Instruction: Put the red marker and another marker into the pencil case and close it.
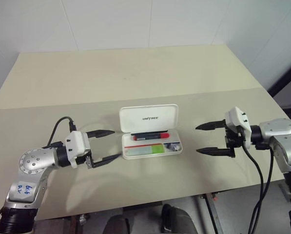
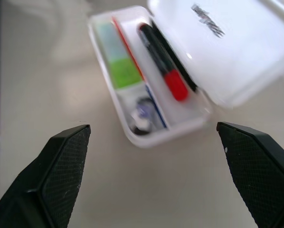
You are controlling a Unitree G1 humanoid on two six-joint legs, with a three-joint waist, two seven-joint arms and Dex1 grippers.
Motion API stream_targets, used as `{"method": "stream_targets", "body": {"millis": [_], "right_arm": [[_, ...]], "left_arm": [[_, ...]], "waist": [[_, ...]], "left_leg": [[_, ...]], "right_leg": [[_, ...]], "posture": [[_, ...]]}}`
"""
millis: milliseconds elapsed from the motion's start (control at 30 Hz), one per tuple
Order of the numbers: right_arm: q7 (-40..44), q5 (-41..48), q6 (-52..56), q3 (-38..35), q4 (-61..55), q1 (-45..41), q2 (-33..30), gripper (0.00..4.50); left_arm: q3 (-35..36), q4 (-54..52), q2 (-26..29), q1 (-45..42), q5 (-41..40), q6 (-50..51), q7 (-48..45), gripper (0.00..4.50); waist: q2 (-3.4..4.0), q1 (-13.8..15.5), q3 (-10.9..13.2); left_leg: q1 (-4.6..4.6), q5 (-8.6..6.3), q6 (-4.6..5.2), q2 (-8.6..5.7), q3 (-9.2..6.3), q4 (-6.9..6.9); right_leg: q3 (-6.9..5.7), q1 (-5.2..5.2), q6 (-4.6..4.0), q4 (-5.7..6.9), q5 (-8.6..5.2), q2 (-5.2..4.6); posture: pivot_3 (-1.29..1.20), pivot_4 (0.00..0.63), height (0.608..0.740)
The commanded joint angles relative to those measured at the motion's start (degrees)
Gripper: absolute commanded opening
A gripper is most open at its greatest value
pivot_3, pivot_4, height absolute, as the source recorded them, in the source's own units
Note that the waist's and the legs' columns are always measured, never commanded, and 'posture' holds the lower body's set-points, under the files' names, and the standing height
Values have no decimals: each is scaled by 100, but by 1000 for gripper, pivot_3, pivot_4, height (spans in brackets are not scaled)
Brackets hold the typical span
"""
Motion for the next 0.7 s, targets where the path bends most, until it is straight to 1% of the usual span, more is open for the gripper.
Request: {"method": "stream_targets", "body": {"millis": [33,167,267,400,467,600,700], "right_arm": [[77,-41,-301,-243,159,-66,-221,4500],[19,-121,-390,-242,416,-316,-295,4500],[-47,-107,-367,-234,313,-337,-255,4500],[-226,-105,-264,-137,80,-260,-123,4500],[-296,-117,-233,-98,49,-281,-67,4500],[-356,-112,-138,-31,-6,-344,13,4500],[-342,-98,-18,10,-44,-363,16,4500]], "left_arm": [[142,-50,12,-50,-208,-25,-56,2527],[144,-96,-25,-25,-286,50,-33,1139],[189,-95,-63,53,-366,81,-32,53],[358,147,-129,158,-236,-67,152,14],[393,267,-141,158,17,-184,371,14],[548,304,-242,239,62,61,904,14],[531,435,-328,206,368,167,1382,14]], "waist": [[0,1,0],[1,0,1],[2,1,1],[1,4,1],[0,8,1],[1,2,1],[1,7,1]], "left_leg": [[1,0,0,0,1,0],[1,0,0,0,5,0],[2,0,0,1,11,0],[3,0,0,3,15,-1],[2,0,0,2,13,-1],[3,0,0,3,14,-1],[4,0,0,3,13,-2]], "right_leg": [[0,0,0,0,0,0],[0,0,0,0,0,0],[0,-1,1,-1,0,0],[0,-1,1,0,0,-1],[-1,-1,1,-1,1,-1],[-1,-1,1,0,1,-1],[-1,-1,2,0,1,0]], "posture": [[0,150,740],[0,150,740],[0,150,740],[0,150,740],[0,150,740],[0,150,740],[0,150,740]]}}
